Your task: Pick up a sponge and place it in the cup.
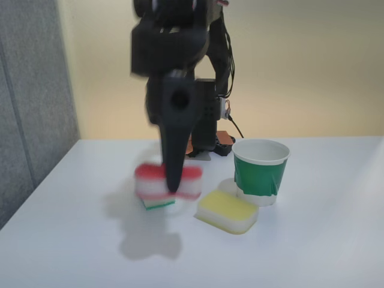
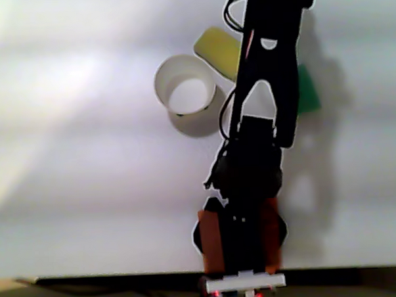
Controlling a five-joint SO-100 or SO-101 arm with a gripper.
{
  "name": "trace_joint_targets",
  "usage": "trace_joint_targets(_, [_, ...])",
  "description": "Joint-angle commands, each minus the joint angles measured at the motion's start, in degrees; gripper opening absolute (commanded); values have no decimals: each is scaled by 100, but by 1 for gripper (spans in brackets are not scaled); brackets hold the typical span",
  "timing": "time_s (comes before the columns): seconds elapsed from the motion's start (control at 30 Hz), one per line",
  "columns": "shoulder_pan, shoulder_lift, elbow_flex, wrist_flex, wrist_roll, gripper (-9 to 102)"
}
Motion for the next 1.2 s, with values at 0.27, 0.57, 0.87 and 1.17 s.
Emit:
trace_joint_targets(0.27, [-773,2698,1705,105,457,0])
trace_joint_targets(0.57, [-1582,4157,3296,-132,729,0])
trace_joint_targets(0.87, [-2224,5432,4852,-589,976,0])
trace_joint_targets(1.17, [-2883,6812,5968,-510,949,0])
